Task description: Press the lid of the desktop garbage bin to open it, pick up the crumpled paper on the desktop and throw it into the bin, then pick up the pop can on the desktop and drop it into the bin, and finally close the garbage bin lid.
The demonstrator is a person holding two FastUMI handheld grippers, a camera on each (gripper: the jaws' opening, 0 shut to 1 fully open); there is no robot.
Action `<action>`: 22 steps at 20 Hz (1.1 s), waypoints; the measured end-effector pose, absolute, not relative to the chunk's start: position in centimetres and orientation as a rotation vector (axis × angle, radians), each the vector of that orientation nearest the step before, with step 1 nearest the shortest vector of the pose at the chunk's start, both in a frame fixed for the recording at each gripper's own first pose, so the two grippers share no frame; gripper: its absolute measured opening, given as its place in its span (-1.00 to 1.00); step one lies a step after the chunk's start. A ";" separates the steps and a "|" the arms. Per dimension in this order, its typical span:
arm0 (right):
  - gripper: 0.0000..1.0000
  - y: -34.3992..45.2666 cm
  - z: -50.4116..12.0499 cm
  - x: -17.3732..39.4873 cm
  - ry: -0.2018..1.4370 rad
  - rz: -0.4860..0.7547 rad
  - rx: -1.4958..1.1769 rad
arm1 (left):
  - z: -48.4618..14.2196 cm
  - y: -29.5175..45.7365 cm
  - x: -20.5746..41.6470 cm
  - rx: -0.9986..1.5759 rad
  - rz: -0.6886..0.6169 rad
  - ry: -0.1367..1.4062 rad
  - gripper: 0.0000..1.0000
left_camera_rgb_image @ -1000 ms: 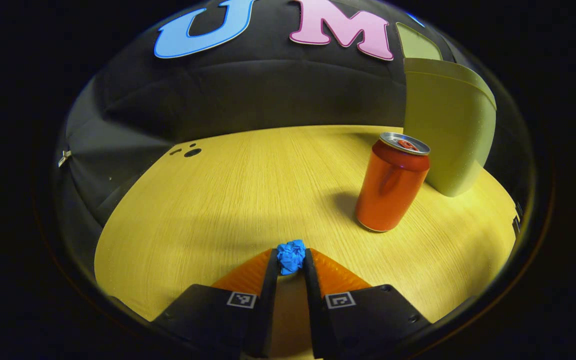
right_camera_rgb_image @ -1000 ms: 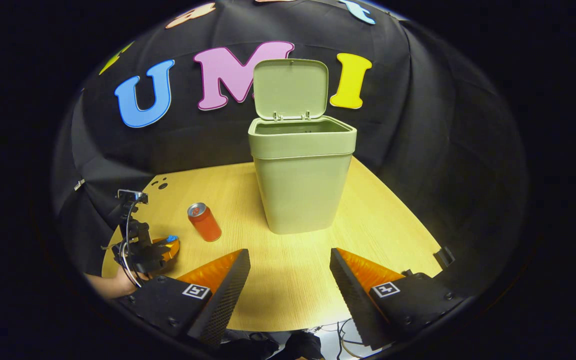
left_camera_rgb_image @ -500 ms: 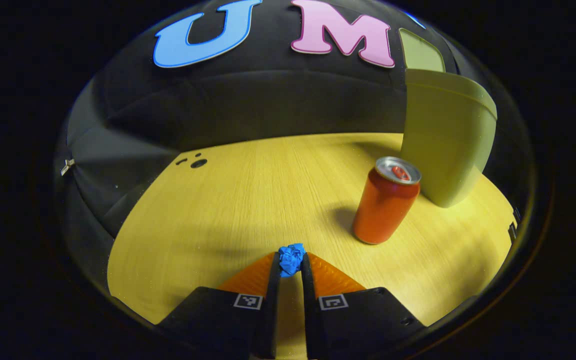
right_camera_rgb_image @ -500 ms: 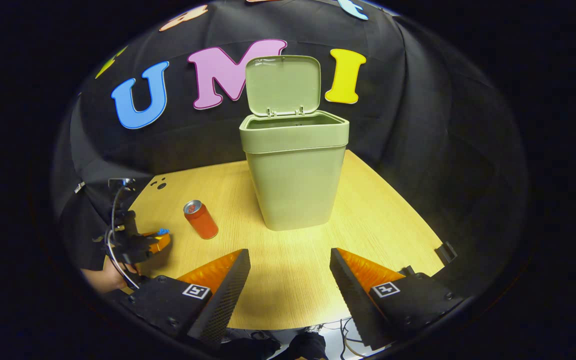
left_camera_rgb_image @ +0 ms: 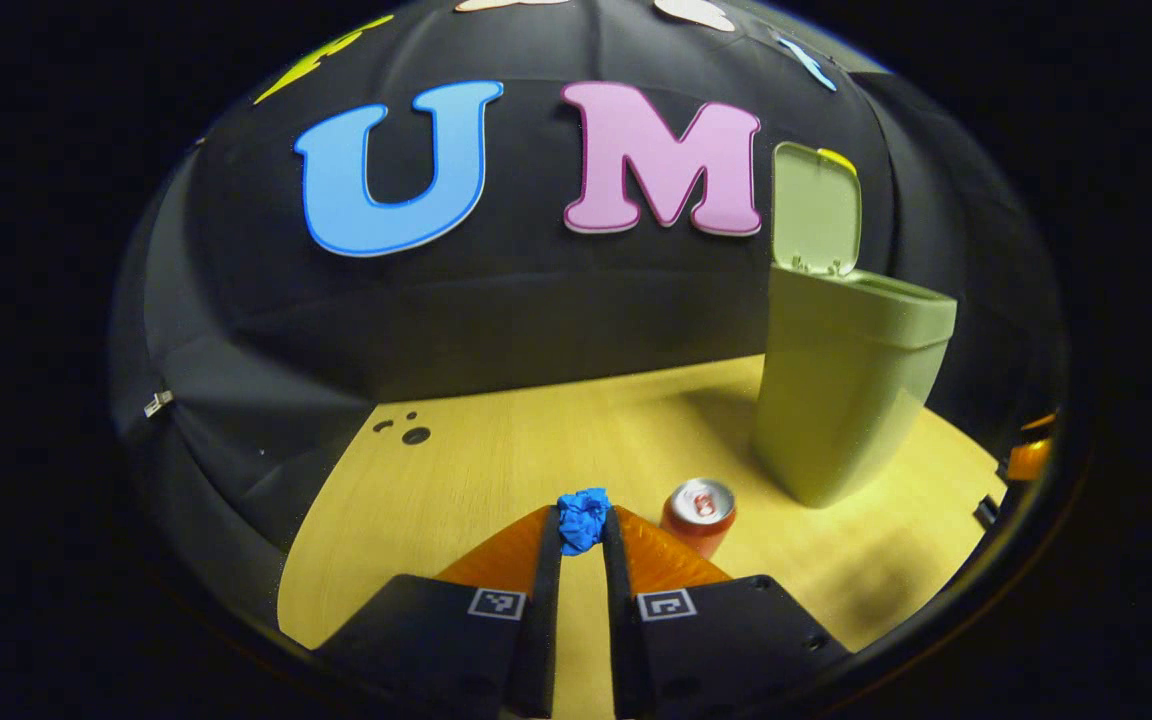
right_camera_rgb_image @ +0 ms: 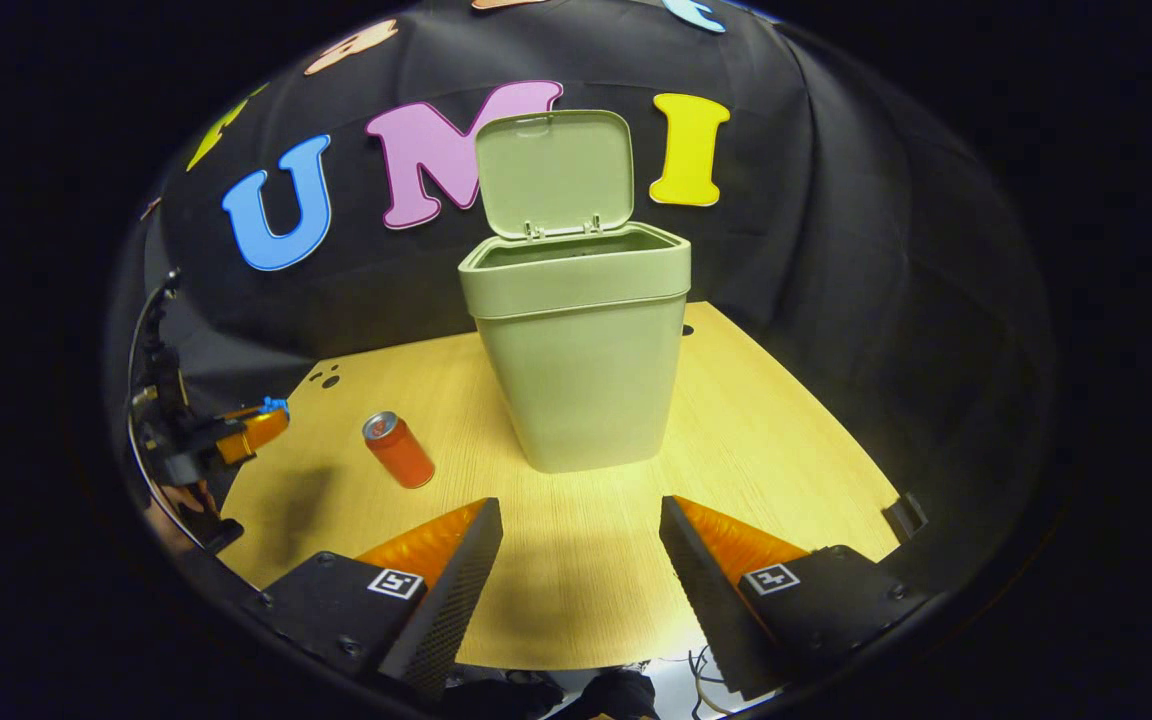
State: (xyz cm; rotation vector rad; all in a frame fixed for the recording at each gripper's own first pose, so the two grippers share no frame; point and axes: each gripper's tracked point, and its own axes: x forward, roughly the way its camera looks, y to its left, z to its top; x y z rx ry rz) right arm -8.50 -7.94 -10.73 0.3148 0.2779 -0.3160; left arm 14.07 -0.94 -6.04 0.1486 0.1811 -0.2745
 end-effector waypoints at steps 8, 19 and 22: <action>0.98 -12.4 -11.0 -8.7 0.256 -0.311 0.370 | 3.4 -9.1 13.9 0.122 -0.333 0.063 -0.48; 0.99 -14.9 -11.7 -7.0 0.260 -0.201 0.359 | 7.7 -23.6 14.2 0.052 -0.516 0.019 -0.48; 0.99 -15.4 -11.8 -6.1 0.261 -0.162 0.335 | 7.6 -27.1 14.7 0.080 -0.557 0.027 -0.54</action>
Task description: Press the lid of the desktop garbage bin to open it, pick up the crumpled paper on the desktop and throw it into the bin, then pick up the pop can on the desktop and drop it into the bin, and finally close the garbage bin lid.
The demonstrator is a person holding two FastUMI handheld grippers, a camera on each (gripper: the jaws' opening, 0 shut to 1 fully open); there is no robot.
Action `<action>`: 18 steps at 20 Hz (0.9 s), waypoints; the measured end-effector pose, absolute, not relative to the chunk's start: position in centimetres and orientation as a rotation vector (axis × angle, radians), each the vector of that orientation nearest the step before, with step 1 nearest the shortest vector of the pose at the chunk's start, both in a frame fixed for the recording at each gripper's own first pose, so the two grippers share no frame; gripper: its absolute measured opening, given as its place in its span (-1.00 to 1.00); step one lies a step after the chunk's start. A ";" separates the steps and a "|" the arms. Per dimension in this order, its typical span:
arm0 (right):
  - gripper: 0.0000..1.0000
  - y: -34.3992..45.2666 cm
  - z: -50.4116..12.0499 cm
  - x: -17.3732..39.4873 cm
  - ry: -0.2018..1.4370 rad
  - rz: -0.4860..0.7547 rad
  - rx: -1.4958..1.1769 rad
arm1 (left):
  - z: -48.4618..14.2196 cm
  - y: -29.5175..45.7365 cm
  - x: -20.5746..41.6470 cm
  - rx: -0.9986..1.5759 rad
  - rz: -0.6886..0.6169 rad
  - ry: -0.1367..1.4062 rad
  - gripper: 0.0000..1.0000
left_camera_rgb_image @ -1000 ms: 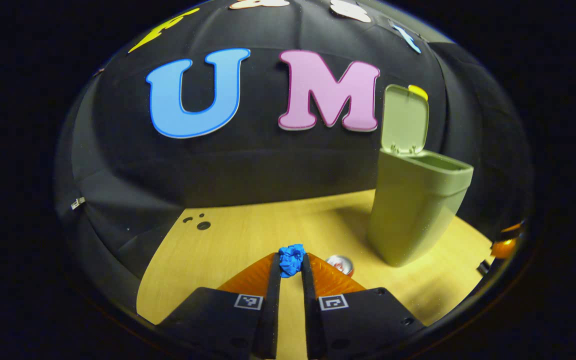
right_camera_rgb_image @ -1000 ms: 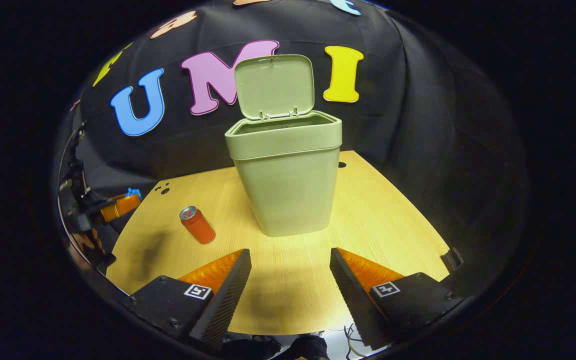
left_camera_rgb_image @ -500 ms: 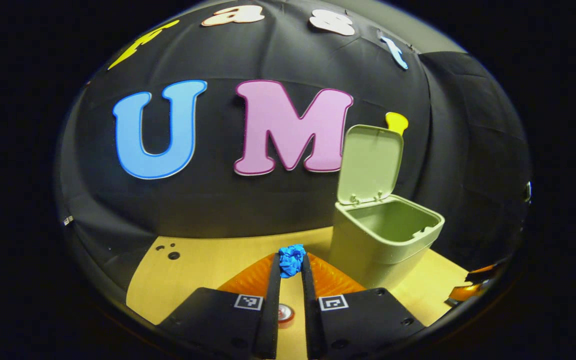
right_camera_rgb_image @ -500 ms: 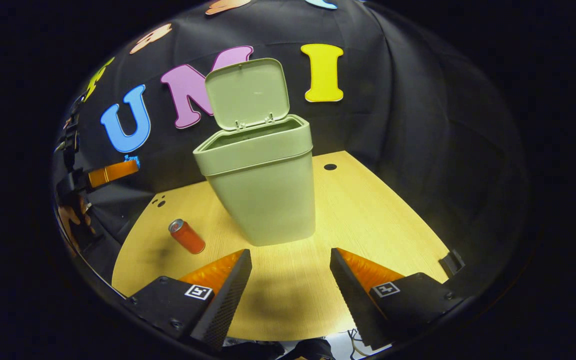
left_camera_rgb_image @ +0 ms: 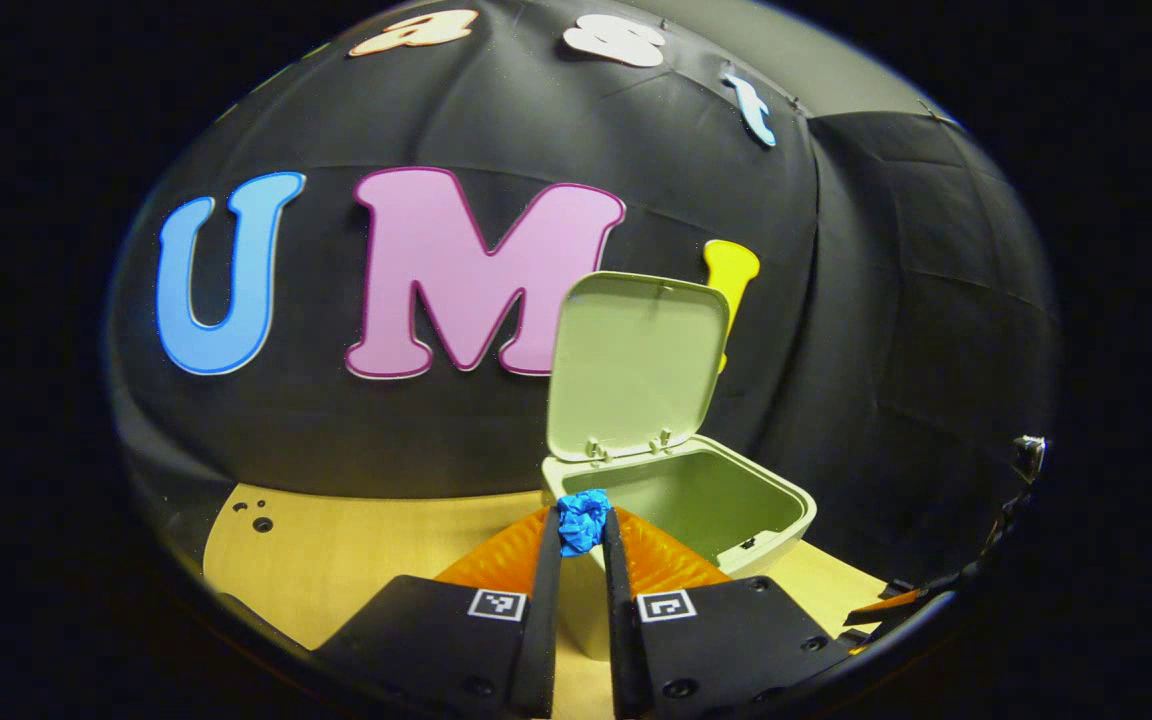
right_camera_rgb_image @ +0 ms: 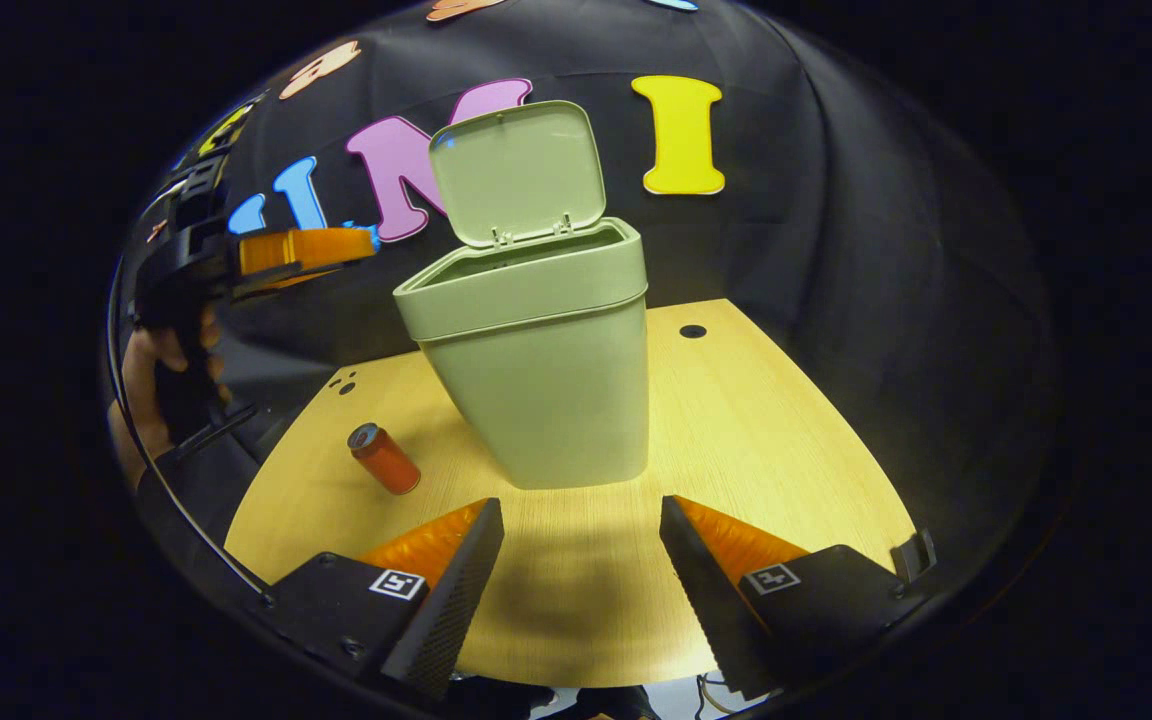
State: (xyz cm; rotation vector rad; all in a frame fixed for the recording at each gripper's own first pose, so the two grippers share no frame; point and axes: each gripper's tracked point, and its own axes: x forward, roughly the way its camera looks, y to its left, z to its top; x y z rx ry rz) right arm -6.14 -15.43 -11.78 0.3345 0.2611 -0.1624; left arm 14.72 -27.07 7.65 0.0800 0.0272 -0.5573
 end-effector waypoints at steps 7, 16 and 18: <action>0.99 -16.8 -12.4 -5.0 0.279 -0.109 0.307 | 6.0 -31.6 16.0 0.106 -0.597 0.062 -0.43; 0.99 -17.6 -13.1 -3.9 0.298 -0.097 0.309 | 5.4 -31.9 17.7 0.085 -0.565 0.084 0.15; 0.98 -17.5 -13.1 -3.6 0.299 -0.098 0.310 | 5.9 -31.7 17.8 0.072 -0.559 0.061 0.79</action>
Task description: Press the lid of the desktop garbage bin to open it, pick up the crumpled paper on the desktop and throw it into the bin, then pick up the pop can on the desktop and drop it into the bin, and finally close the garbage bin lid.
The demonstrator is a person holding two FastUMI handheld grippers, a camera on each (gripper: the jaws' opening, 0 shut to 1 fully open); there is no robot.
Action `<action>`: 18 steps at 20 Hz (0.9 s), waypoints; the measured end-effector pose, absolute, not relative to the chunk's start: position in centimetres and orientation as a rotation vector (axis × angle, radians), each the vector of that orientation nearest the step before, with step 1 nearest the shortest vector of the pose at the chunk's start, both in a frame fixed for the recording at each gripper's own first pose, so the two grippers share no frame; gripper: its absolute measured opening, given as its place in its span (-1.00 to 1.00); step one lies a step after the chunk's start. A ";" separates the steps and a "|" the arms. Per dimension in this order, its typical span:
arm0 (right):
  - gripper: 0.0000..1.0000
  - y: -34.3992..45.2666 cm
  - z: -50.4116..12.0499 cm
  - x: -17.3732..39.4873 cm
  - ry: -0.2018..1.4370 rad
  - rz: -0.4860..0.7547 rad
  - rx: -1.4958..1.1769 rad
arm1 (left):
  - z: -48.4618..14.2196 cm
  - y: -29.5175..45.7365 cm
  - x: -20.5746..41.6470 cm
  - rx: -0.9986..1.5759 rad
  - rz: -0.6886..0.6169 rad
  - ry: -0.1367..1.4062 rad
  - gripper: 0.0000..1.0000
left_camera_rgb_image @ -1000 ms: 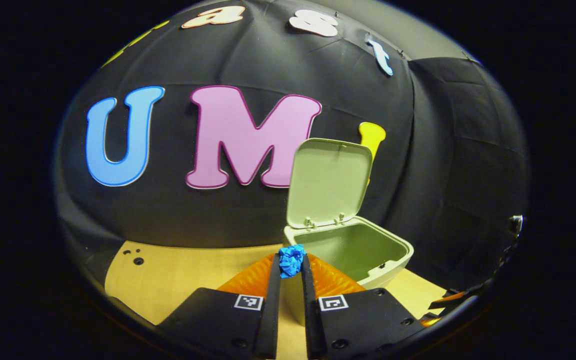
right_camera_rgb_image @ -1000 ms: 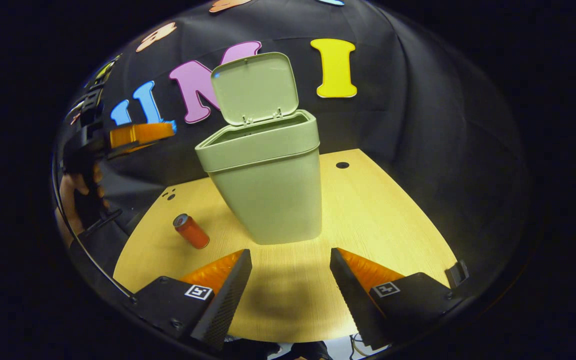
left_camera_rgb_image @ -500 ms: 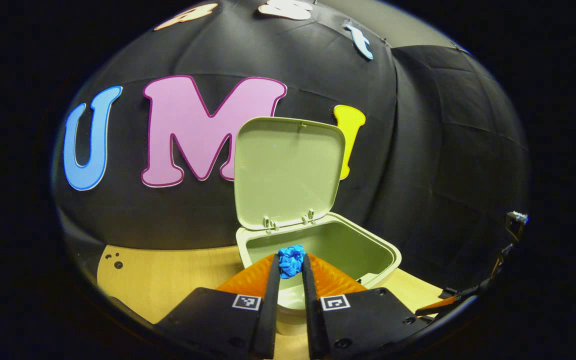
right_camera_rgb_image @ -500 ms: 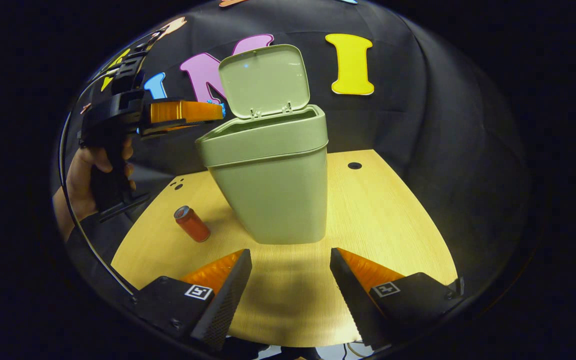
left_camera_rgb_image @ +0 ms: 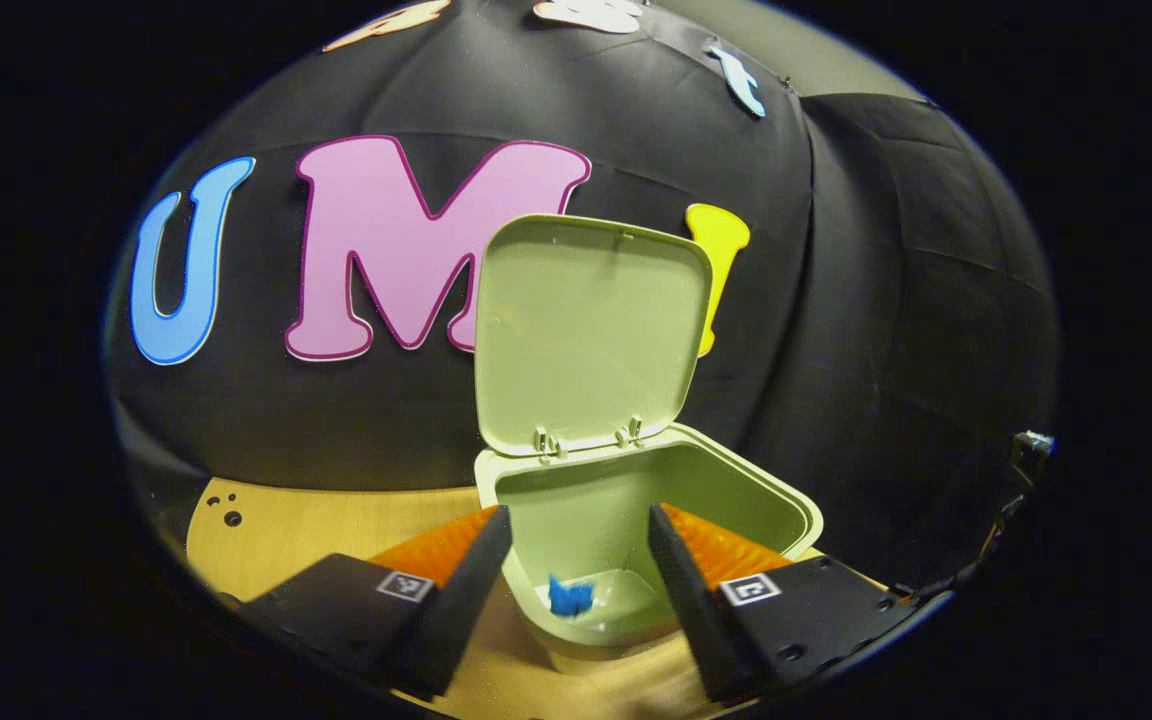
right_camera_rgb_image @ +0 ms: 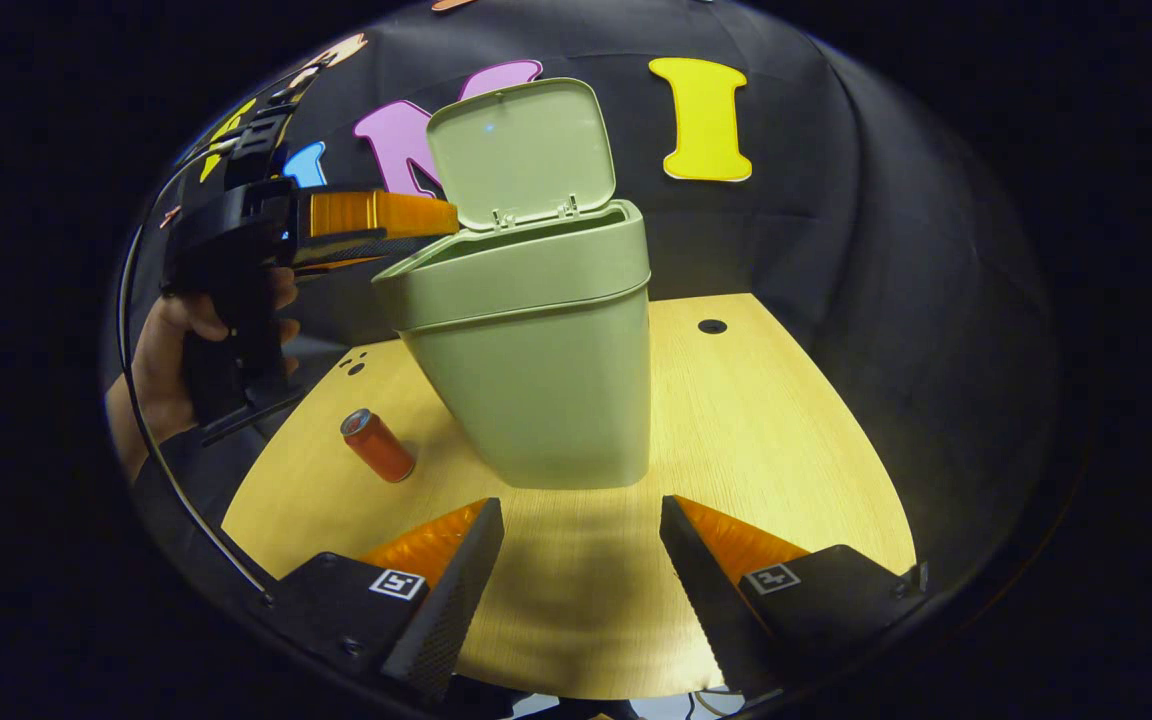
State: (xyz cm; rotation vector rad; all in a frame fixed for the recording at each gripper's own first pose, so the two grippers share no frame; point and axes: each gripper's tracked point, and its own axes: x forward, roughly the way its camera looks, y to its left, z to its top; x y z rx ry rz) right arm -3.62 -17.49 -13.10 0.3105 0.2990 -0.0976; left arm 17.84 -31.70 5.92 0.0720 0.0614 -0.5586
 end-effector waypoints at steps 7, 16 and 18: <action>0.99 -15.3 -13.3 -2.6 0.320 -0.080 0.290 | 6.0 -25.4 17.4 0.038 -0.455 0.051 0.99; 0.99 -8.9 -13.7 -0.9 0.361 0.015 0.225 | 1.9 -10.2 14.4 0.015 -0.243 0.073 0.97; 0.99 -7.2 -13.9 0.0 0.367 0.042 0.188 | 0.8 -7.4 13.3 0.012 -0.205 0.086 0.92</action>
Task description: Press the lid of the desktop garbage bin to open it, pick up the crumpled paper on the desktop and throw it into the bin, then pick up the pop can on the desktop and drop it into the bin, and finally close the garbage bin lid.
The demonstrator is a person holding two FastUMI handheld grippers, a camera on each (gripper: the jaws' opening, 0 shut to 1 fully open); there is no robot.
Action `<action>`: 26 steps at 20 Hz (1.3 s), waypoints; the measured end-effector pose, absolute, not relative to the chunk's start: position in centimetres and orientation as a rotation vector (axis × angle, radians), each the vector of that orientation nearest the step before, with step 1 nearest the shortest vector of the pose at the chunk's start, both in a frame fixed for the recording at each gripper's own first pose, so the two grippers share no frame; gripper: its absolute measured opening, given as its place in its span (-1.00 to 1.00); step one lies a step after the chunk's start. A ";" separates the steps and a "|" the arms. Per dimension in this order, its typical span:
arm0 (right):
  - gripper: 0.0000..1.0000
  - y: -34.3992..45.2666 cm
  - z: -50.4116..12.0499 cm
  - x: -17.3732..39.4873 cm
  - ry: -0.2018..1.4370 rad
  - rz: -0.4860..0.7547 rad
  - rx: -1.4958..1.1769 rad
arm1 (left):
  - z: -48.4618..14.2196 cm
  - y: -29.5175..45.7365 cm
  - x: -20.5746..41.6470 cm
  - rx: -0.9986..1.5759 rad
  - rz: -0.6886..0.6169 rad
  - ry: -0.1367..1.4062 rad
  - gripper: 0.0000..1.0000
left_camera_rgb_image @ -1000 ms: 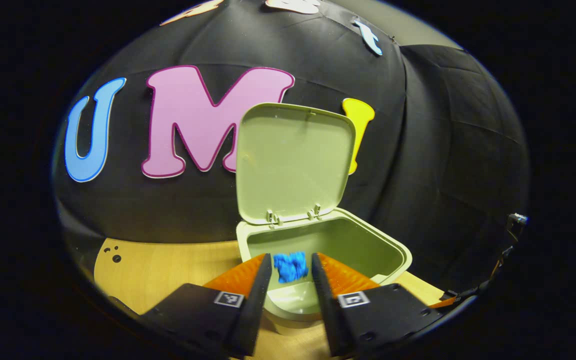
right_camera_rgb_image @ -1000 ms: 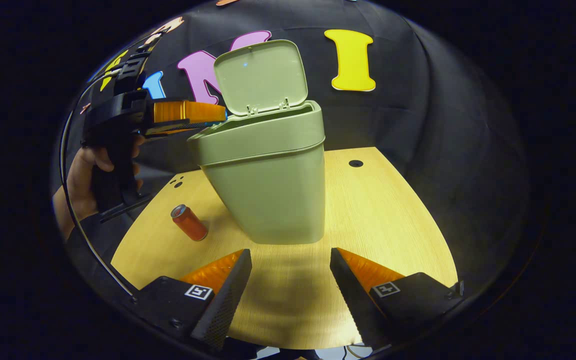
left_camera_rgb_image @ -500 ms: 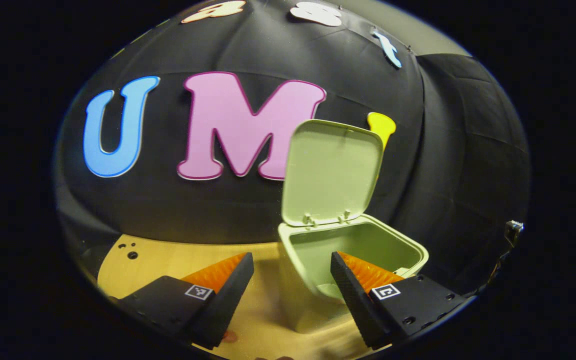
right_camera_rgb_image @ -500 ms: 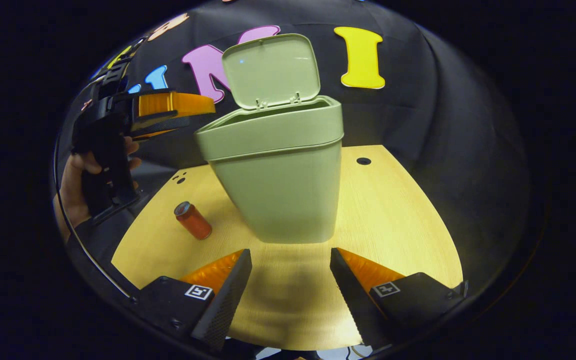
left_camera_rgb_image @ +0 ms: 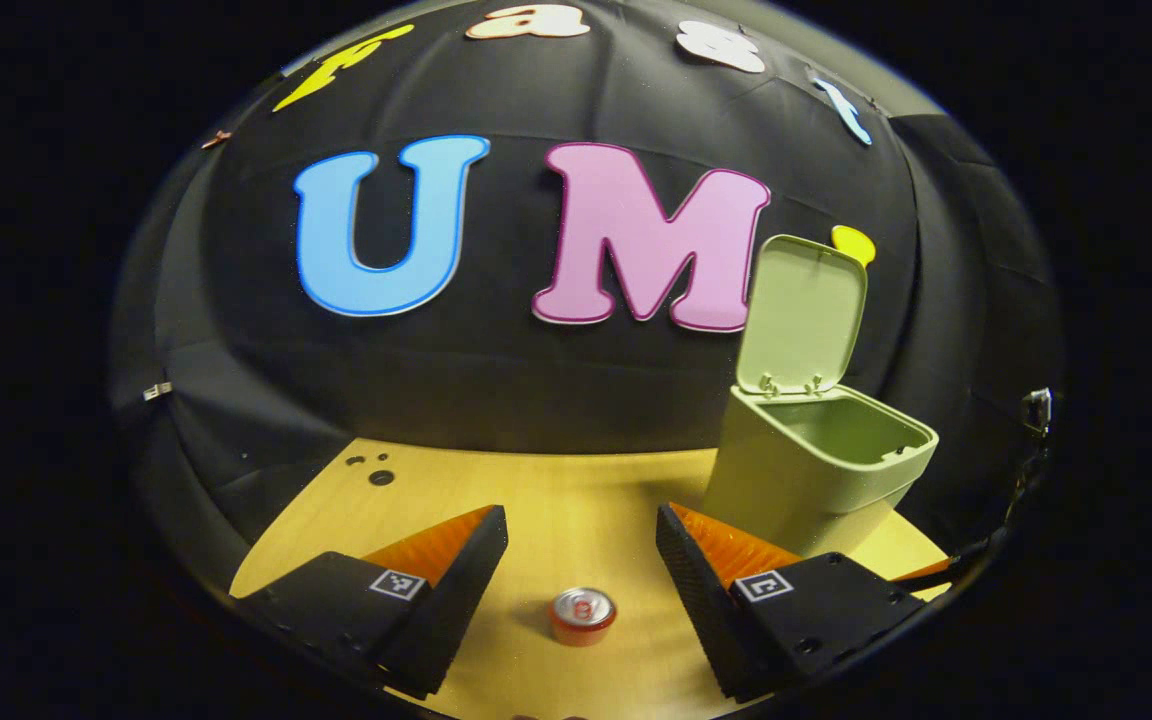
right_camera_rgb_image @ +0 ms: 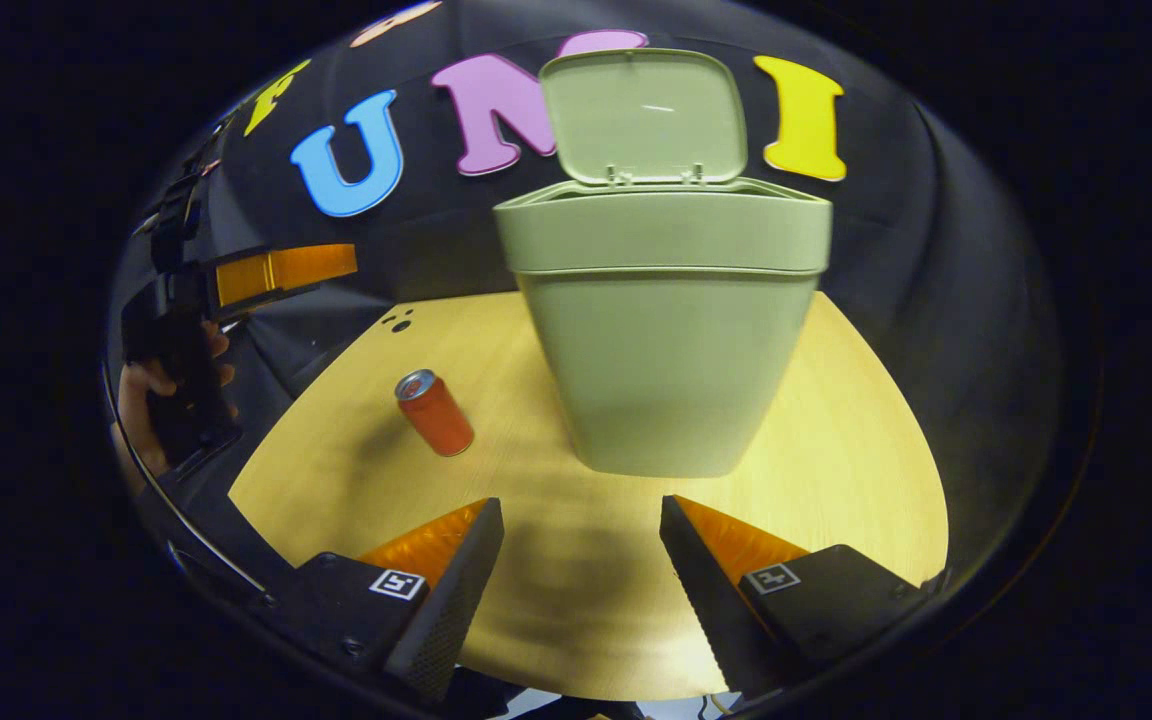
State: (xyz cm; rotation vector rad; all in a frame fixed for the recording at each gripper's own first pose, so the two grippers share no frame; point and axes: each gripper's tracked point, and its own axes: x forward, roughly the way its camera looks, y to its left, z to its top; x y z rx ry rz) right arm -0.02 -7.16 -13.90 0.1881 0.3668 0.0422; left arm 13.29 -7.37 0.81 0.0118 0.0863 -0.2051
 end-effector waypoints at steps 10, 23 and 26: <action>0.99 1.9 -14.5 5.8 0.380 0.167 0.124 | -4.3 3.2 8.3 -0.017 -0.060 0.185 0.93; 0.99 9.0 -15.6 13.4 0.415 0.251 0.026 | -9.2 12.9 3.2 -0.091 0.115 0.284 0.93; 0.99 9.7 -15.9 15.3 0.427 0.251 0.028 | -9.8 14.3 2.7 -0.092 0.146 0.302 0.93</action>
